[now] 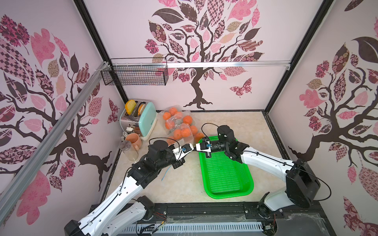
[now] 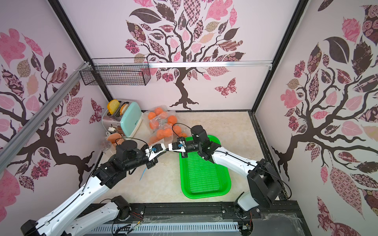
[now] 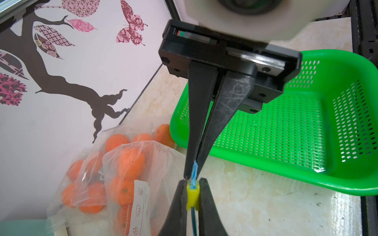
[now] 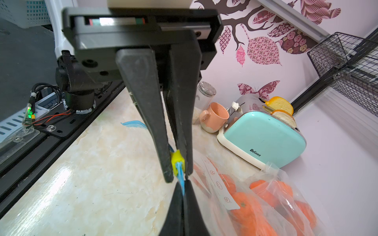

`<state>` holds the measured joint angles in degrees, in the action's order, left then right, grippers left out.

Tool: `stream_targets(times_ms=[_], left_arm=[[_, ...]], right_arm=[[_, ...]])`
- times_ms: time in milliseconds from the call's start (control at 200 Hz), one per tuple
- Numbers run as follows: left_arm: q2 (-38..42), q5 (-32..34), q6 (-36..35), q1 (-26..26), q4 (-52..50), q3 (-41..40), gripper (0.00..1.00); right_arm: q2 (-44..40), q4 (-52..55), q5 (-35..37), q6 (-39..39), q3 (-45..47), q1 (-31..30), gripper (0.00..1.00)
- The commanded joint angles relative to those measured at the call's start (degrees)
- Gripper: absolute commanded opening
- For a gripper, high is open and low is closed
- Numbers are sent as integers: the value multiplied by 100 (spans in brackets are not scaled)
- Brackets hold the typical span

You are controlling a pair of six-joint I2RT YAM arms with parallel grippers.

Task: Open the zip-top bag and take out the orange
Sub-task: Pick up the zipper food storage bag, then unzip the zipper on the zipper food storage bag.

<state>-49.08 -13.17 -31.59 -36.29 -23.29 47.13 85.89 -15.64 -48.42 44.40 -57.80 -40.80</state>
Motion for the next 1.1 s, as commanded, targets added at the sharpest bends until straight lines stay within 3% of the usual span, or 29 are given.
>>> stream_targets(times_ms=[0, 200, 600, 1095], left_arm=[[72, 22, 24, 10, -142, 108, 0], [160, 340, 22, 15, -523, 258, 0], [190, 1186, 236, 11, -1255, 639, 0], [489, 1494, 694, 16, -2013, 867, 0]], right_arm=[[-90, -82, -96, -209, -106, 1, 0], [-258, -585, 55, -919, -108, 3, 0], [-424, -1117, 313, -1566, -42, 157, 0], [-370, -1859, 955, -2461, 11, 381, 0]])
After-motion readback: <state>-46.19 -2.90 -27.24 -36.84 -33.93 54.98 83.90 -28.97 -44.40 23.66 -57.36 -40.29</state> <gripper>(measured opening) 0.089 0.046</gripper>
